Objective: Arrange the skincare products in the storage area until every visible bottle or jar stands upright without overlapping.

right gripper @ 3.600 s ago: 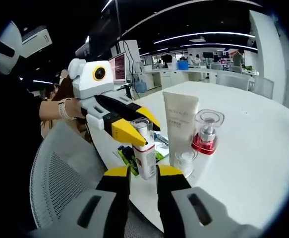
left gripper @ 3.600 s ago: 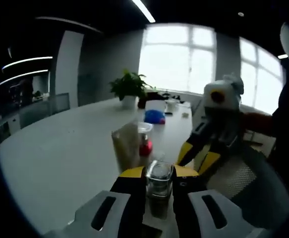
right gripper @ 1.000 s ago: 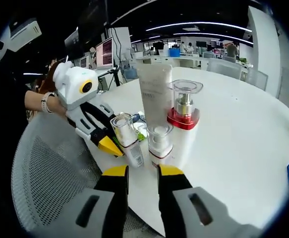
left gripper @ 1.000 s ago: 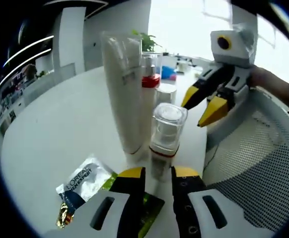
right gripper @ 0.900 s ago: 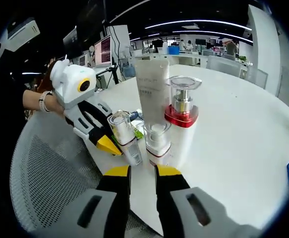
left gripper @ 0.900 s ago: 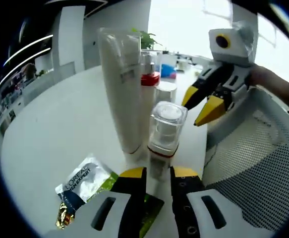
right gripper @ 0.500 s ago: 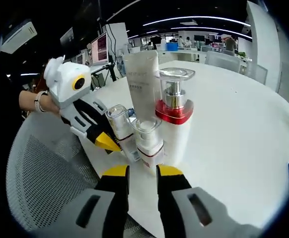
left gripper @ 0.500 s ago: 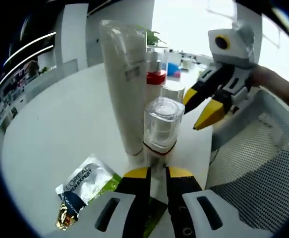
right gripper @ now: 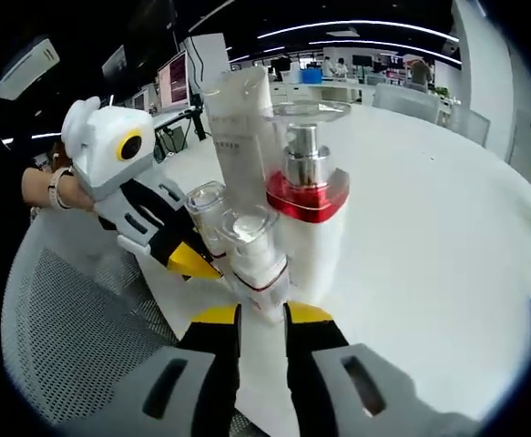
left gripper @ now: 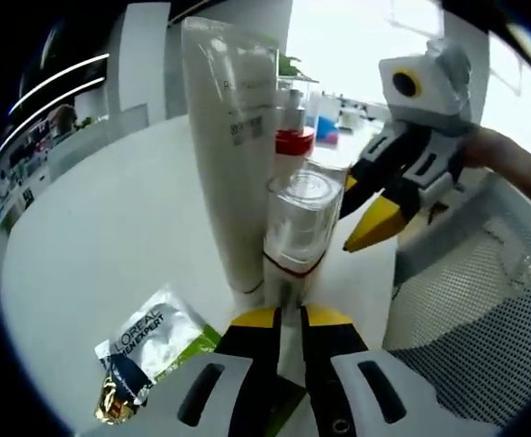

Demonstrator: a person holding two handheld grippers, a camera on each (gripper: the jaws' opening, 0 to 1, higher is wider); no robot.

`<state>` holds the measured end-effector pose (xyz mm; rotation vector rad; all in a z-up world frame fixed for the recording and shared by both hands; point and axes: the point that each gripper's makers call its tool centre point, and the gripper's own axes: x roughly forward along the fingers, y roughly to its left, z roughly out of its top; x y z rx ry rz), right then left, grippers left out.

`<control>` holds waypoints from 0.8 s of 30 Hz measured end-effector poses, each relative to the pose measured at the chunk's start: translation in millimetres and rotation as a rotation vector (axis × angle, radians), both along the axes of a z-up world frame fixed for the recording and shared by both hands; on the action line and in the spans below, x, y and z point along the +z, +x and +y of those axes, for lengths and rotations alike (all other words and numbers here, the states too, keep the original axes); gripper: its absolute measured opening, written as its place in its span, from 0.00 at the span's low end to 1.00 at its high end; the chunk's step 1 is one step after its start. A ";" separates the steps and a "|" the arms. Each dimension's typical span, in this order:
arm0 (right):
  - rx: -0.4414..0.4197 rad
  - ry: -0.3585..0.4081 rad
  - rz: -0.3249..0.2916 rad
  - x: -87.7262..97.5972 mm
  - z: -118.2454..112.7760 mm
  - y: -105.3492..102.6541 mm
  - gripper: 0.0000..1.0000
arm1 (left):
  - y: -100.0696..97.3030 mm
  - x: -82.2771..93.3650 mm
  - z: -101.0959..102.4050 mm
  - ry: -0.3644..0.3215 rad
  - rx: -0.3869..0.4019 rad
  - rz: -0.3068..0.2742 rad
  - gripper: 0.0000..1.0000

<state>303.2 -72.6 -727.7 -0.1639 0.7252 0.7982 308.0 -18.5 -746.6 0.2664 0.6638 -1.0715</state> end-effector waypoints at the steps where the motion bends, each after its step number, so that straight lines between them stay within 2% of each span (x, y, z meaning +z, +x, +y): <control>1: 0.000 0.001 0.001 -0.1 0.1 0.2 0.17 | 0.2 0.1 -0.4 -0.003 0.006 0.003 0.05; 8: -0.009 -0.005 0.007 -2.2 1.7 3.6 0.15 | -1.0 -0.2 -4.5 -0.004 0.005 0.007 0.02; 24: -0.040 -0.015 0.022 -6.8 0.4 4.6 0.14 | -1.5 1.7 -7.6 -0.001 -0.014 -0.014 0.05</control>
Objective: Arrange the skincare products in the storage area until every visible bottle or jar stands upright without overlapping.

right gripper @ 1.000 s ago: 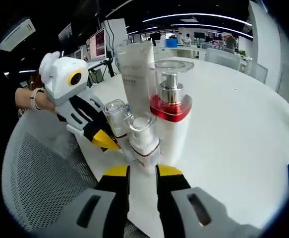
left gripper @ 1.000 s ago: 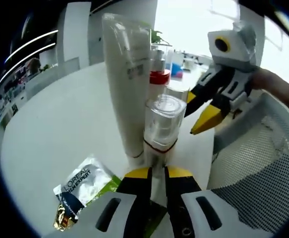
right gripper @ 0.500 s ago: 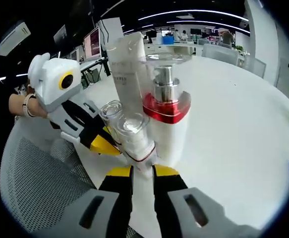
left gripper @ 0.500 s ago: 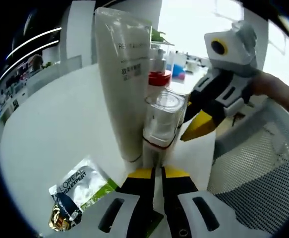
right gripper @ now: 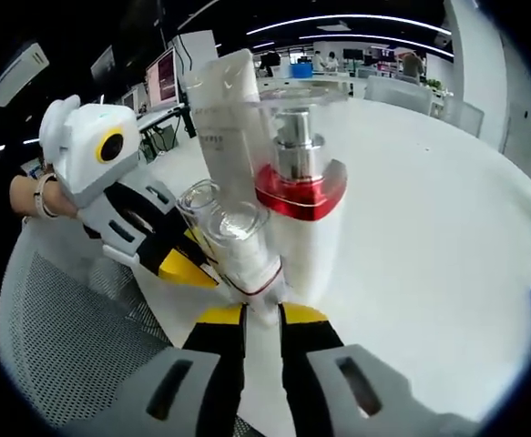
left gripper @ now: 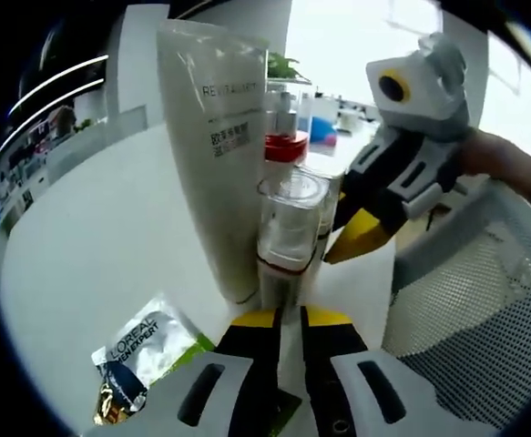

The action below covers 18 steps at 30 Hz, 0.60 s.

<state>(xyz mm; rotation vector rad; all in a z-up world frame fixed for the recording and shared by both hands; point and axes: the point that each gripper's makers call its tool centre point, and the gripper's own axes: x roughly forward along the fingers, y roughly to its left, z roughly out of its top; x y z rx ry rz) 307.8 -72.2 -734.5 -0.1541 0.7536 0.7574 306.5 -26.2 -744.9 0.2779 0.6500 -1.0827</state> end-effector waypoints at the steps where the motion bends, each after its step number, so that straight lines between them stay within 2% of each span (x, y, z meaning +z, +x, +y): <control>1: -0.002 0.000 -0.002 0.0 -0.3 0.5 0.14 | 0.1 -0.1 0.0 0.001 -0.001 -0.002 0.05; 11: -0.006 -0.012 -0.001 -1.4 -0.5 2.2 0.12 | 2.6 -1.1 0.5 0.005 0.005 -0.001 0.04; 18: 0.001 -0.021 -0.003 -1.0 -1.0 -2.1 0.16 | 3.2 0.6 1.3 0.005 0.002 -0.013 0.06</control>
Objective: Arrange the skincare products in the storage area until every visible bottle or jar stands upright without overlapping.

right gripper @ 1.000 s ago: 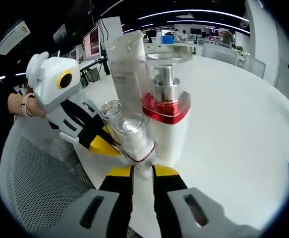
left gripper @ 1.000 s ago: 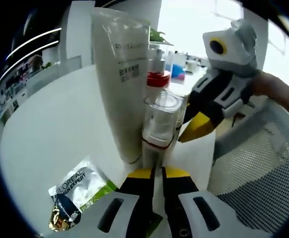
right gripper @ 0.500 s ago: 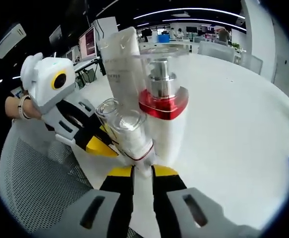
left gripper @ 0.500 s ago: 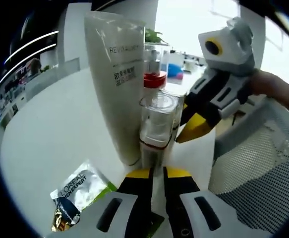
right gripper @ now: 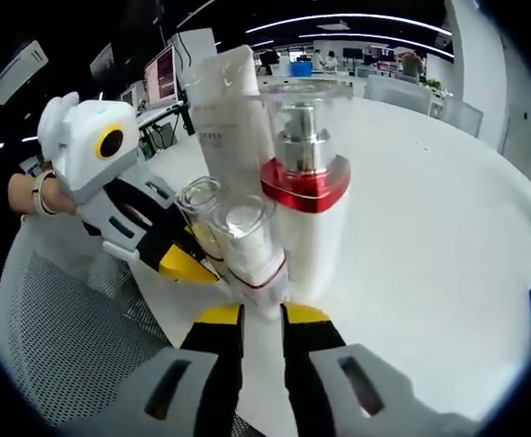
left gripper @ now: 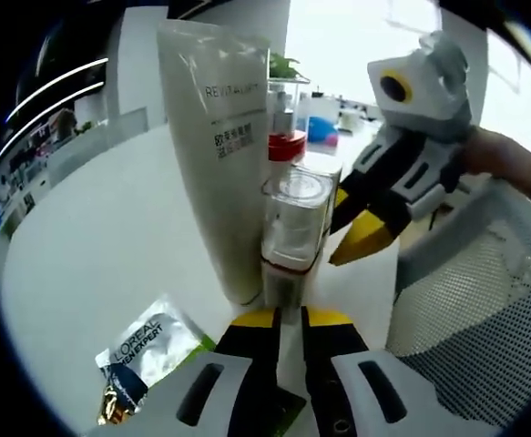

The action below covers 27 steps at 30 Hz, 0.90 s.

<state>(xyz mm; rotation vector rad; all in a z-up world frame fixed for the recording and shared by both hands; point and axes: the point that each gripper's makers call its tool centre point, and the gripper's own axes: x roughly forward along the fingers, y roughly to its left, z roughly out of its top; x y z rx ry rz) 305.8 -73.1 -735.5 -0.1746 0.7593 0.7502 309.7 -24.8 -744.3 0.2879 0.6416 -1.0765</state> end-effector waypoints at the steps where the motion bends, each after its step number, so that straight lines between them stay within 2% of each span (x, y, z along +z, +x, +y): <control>1: 0.000 0.000 0.000 0.0 -0.1 -0.3 0.17 | 0.0 0.7 0.1 -0.002 0.000 0.000 0.06; 8: -0.028 0.021 0.019 4.4 -1.5 -4.8 0.19 | 1.4 12.0 6.2 -0.024 0.023 -0.002 0.12; 19: -0.054 0.027 -0.012 17.7 -3.9 -7.9 0.41 | 0.9 38.6 23.1 -0.048 0.020 -0.045 0.27; 27: -0.083 0.026 -0.042 32.9 -3.2 -5.7 0.56 | 3.8 52.8 42.4 -0.092 0.072 -0.042 0.42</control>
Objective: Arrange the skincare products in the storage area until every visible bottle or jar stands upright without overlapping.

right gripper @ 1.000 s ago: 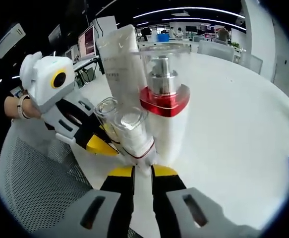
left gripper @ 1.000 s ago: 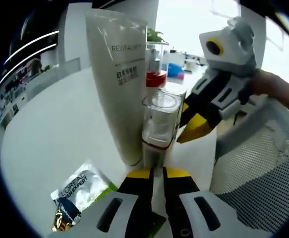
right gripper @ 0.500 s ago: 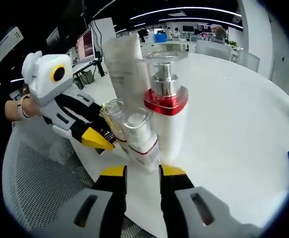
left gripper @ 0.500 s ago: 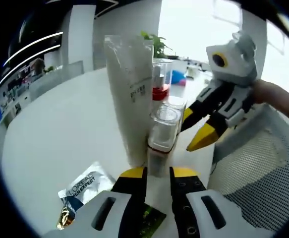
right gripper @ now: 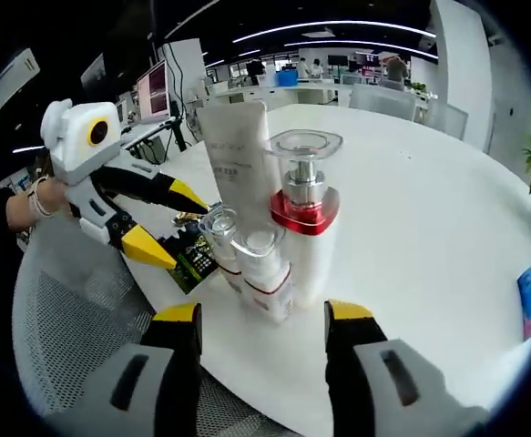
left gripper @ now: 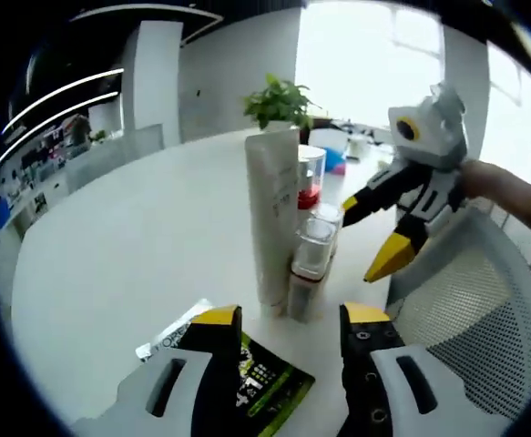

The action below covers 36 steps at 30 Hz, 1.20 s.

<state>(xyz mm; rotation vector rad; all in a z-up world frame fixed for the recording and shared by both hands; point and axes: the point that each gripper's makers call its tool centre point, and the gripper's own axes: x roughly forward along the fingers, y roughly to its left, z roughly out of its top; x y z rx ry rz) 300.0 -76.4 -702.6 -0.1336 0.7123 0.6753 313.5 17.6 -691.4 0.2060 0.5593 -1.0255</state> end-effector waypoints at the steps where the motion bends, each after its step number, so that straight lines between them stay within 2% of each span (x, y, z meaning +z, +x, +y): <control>1: -0.002 0.002 -0.004 2.3 0.4 -0.1 0.58 | 0.2 3.2 2.6 -0.008 0.009 -0.004 0.43; 9: -0.014 0.011 -0.043 18.5 4.9 1.5 0.70 | 2.9 23.0 20.6 -0.042 0.062 -0.018 0.56; 16: -0.009 0.012 -0.077 32.2 11.3 1.7 0.80 | 0.1 24.9 37.2 -0.003 0.074 -0.033 0.68; 22: -0.012 0.023 -0.101 44.0 13.8 1.2 0.89 | -0.6 34.0 51.9 -0.022 0.119 -0.033 0.78; 26: 0.000 0.003 -0.135 53.1 14.5 2.0 0.94 | -2.6 43.1 59.4 -0.054 0.136 -0.028 0.83; 31: 0.016 0.001 -0.169 65.5 17.7 2.1 0.99 | -2.7 47.3 69.6 -0.051 0.166 -0.037 0.89; 36: 0.035 -0.031 -0.203 71.2 20.5 2.4 0.99 | -9.8 46.2 73.9 -0.043 0.160 -0.019 0.92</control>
